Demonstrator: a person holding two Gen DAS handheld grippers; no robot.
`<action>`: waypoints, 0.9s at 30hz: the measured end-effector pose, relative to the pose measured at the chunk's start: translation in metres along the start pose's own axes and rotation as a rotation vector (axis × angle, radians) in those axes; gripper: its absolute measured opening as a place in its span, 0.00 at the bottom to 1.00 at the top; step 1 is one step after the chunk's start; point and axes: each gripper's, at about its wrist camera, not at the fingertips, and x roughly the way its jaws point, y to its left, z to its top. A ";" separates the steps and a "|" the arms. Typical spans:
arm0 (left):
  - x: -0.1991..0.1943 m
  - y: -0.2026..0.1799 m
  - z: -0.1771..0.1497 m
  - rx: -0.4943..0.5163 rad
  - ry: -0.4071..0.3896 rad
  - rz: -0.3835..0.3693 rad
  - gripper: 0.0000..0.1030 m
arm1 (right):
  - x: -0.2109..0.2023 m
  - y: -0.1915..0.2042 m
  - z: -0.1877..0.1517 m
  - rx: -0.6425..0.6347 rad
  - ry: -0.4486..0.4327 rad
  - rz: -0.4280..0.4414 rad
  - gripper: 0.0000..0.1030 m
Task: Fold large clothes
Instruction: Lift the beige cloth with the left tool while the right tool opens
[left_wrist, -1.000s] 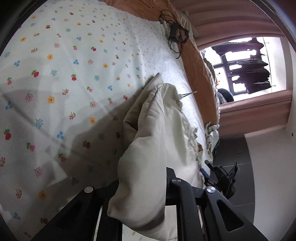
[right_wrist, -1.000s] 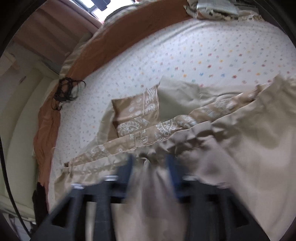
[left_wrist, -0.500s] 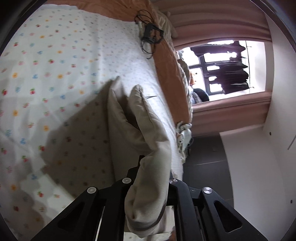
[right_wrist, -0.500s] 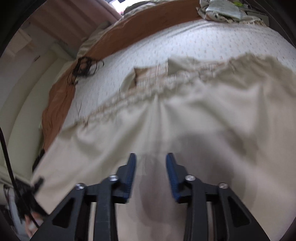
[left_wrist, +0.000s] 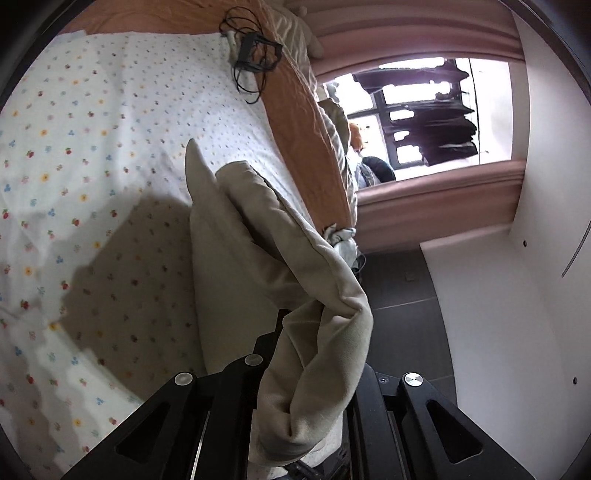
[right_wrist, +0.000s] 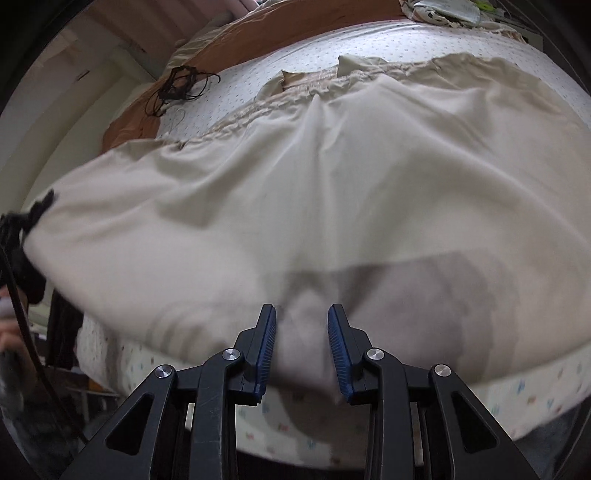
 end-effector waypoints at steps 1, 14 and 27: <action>0.002 -0.003 0.000 0.005 0.003 0.003 0.07 | -0.002 0.000 -0.005 -0.003 0.001 0.003 0.31; 0.026 -0.059 -0.012 0.104 0.063 -0.027 0.07 | 0.013 -0.013 -0.005 0.072 -0.013 0.041 0.26; 0.063 -0.123 -0.039 0.217 0.148 -0.077 0.07 | -0.004 -0.028 0.003 0.147 -0.029 0.158 0.23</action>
